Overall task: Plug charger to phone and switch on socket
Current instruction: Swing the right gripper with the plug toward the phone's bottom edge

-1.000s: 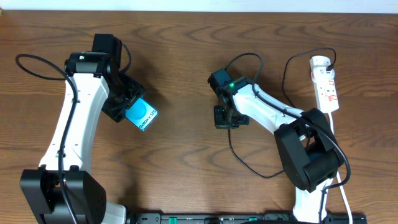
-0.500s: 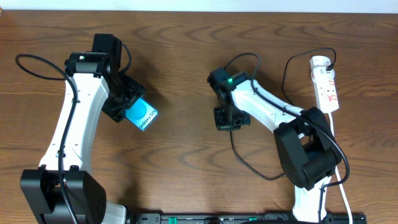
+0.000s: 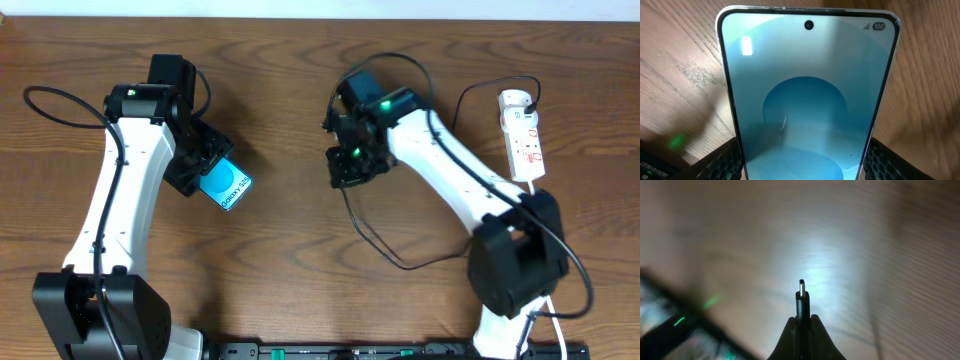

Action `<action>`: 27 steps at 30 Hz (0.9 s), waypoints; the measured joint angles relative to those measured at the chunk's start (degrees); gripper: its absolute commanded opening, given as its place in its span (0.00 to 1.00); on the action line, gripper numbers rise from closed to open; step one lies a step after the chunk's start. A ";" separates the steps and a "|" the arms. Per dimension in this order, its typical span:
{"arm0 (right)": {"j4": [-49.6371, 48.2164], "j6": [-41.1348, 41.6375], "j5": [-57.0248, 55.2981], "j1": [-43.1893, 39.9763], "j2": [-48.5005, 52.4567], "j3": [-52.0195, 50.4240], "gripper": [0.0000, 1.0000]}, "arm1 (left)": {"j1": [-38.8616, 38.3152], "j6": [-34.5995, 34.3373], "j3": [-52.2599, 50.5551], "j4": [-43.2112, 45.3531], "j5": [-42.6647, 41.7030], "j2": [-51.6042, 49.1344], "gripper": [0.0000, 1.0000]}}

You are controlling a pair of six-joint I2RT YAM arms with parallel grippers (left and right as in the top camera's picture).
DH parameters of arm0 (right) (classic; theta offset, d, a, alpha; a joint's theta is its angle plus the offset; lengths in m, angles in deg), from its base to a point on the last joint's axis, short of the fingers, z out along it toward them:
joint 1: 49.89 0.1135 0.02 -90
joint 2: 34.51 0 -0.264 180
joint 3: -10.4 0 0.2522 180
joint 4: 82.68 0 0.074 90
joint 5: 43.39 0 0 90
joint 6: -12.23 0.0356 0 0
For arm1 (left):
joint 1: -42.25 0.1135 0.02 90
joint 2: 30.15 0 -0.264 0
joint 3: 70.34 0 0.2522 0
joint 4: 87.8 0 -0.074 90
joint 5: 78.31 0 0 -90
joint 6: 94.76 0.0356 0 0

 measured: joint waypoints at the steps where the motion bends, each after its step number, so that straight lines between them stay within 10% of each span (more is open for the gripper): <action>1: 0.02 -1.97 2.93 -0.50 -0.85 0.07 0.01 | 0.00 0.00 0.00 -0.02 0.02 0.00 0.07; 16: 5.16 -26.38 38.75 -8.68 -3.17 0.15 0.01 | 2.45 1.75 0.00 0.55 -1.62 0.00 0.07; 27: 4.31 -29.29 50.03 -8.17 -3.17 0.15 0.01 | 2.58 9.20 0.00 9.90 -23.17 0.00 0.07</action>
